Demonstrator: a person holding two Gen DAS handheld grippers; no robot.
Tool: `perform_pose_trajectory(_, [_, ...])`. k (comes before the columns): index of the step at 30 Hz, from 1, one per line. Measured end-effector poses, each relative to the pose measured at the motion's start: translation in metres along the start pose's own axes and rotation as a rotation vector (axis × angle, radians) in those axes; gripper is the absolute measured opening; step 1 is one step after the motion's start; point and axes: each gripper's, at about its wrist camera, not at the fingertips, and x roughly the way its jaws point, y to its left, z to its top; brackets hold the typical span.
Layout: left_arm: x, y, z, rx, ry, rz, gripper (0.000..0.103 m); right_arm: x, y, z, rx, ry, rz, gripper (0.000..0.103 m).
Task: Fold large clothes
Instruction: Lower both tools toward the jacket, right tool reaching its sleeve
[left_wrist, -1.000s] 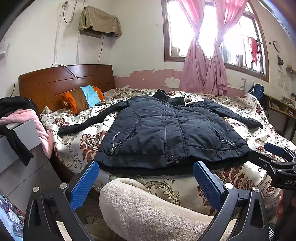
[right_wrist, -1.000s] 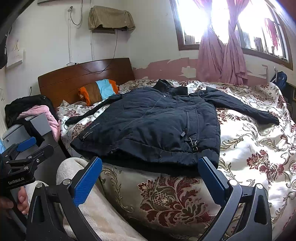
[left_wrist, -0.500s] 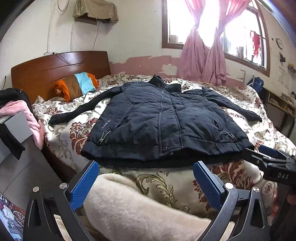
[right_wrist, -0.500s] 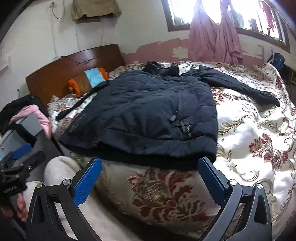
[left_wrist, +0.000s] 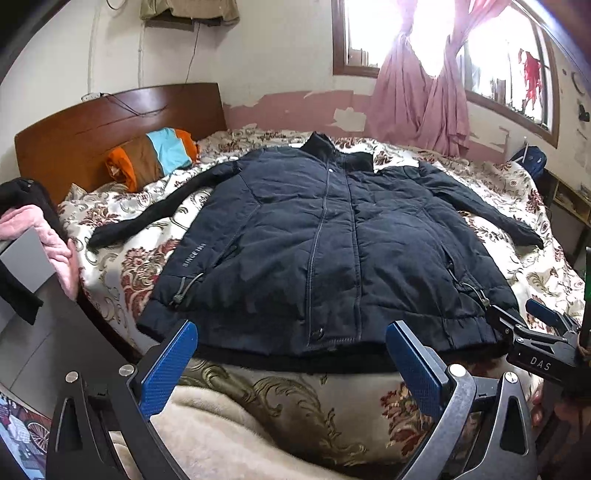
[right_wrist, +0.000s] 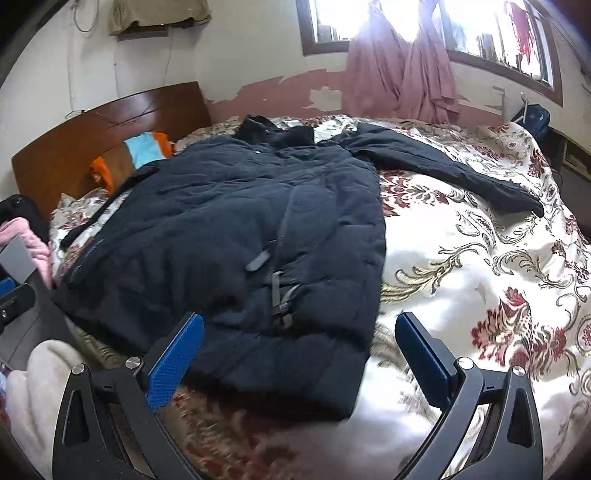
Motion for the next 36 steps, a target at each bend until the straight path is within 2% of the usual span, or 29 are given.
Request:
perform_pose_trajectory(7, [0.054, -0.024, 0.036, 0.026, 0.063, 0.050, 0.103, 0.040, -0.041, 0.024, 0.047, -0.043, -0.072, 0.102])
perform_pose_trajectory(11, [0.083, -0.046, 0.063, 0.077, 0.075, 0.064, 0.103, 0.057, -0.080, 0.046, 0.164, -0.041, -0.043, 0.102])
perform_pose_trajectory(17, [0.116, -0.068, 0.094, 0.122, 0.081, 0.044, 0.103, 0.080, -0.129, 0.089, 0.239, -0.094, -0.073, 0.102])
perform_pose_trajectory(21, [0.139, -0.078, 0.109, 0.112, 0.078, 0.019, 0.103, 0.104, -0.171, 0.104, 0.410, -0.082, -0.046, 0.102])
perform_pose_trajectory(24, [0.156, -0.087, 0.118, 0.124, 0.080, 0.011, 0.103, 0.119, -0.191, 0.109, 0.475, -0.086, -0.080, 0.102])
perform_pose_trajectory(27, [0.177, -0.097, 0.130, 0.131, 0.085, -0.024, 0.103, 0.134, -0.211, 0.113, 0.525, -0.094, -0.121, 0.102])
perform_pose_trajectory(30, [0.195, -0.104, 0.144, 0.125, 0.105, -0.070, 0.103, 0.145, -0.236, 0.115, 0.614, -0.120, -0.103, 0.102])
perform_pose_trajectory(33, [0.216, -0.114, 0.162, 0.105, 0.110, -0.137, 0.103, 0.158, -0.263, 0.120, 0.661, -0.158, -0.127, 0.102])
perform_pose_trajectory(34, [0.223, -0.118, 0.168, 0.101, 0.109, -0.153, 0.103, 0.165, -0.273, 0.123, 0.676, -0.148, -0.151, 0.102])
perform_pose_trajectory(36, [0.240, -0.126, 0.179, 0.083, 0.108, -0.191, 0.103, 0.174, -0.291, 0.124, 0.714, -0.111, -0.143, 0.102])
